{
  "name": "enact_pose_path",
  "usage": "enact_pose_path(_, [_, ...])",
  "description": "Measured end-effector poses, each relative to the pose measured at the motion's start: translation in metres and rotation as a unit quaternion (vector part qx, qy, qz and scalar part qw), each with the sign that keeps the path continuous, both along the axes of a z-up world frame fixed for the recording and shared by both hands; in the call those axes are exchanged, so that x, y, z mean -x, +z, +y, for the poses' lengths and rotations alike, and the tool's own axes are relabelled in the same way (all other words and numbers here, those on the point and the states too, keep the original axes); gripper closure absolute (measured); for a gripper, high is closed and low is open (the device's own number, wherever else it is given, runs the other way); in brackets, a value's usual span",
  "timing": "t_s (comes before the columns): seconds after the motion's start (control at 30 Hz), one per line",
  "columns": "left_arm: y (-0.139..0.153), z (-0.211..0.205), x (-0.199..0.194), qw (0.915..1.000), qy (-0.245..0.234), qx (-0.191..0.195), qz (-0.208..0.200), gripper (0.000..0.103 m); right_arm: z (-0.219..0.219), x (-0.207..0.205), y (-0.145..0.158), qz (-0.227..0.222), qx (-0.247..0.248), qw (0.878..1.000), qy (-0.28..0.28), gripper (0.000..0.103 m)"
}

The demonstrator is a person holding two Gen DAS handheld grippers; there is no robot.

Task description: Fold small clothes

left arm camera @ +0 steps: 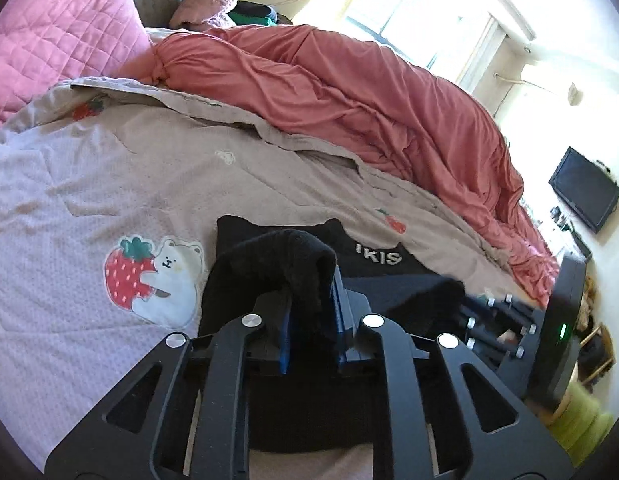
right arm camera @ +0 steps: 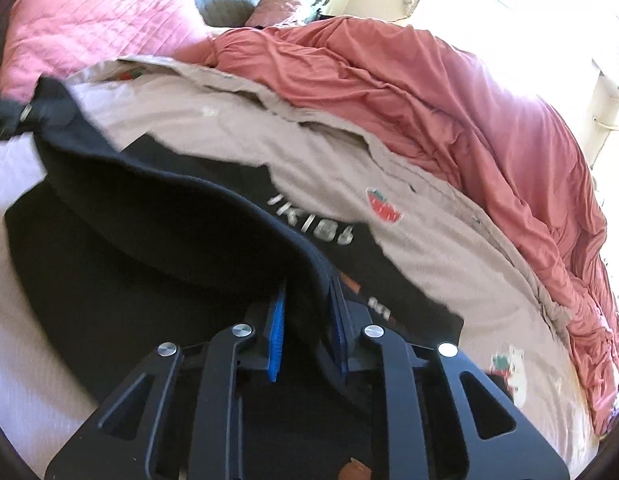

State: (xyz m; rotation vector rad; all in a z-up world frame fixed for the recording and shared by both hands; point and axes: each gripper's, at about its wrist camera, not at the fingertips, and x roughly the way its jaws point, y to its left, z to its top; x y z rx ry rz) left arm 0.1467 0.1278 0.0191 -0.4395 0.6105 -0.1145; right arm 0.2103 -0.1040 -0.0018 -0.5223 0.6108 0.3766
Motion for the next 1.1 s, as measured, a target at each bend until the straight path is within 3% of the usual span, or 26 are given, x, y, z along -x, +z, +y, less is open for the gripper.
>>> enact_pose_path(0.13, [-0.010,0.005,-0.004,0.9999,0.008,0.003,0.014,0.083,0.008,-0.030,-0.003,0.009,0.010,1.000,-0.011,0.084])
enact_pose_path(0.3, [-0.006,0.014,-0.001,0.9997,0.021,0.010,0.001,0.078,0.012,-0.063,-0.023,0.065,-0.008,0.997,-0.032,0.082])
enact_pose_path(0.47, [-0.009,0.021,-0.001,0.9992,0.034,0.017,0.008,0.077,0.005,-0.079,-0.023,0.082,-0.039,0.994,-0.060,0.065])
enact_pose_path(0.67, [-0.005,0.032,0.007,0.9982,0.054,0.026,-0.004,0.077,-0.013,-0.092,-0.007,0.061,-0.058,0.991,-0.101,0.059])
enact_pose_path(0.8, [-0.011,0.048,0.010,0.9957,0.062,0.067,0.011,0.073,-0.042,-0.079,0.009,0.055,-0.117,0.985,-0.115,0.048])
enact_pose_path(0.87, [-0.014,0.052,0.010,0.9942,0.054,0.091,0.016,0.072,-0.058,-0.063,0.014,0.049,-0.141,0.982,-0.116,0.047])
enact_pose_path(0.97, [-0.016,0.040,0.006,0.9956,0.035,0.081,0.031,0.072,-0.080,-0.041,0.012,0.066,-0.169,0.976,-0.122,0.047])
enact_pose_path(1.1, [-0.017,0.009,-0.004,0.9943,-0.051,0.081,0.046,0.069,-0.100,-0.023,0.008,0.098,-0.199,0.967,-0.125,0.034])
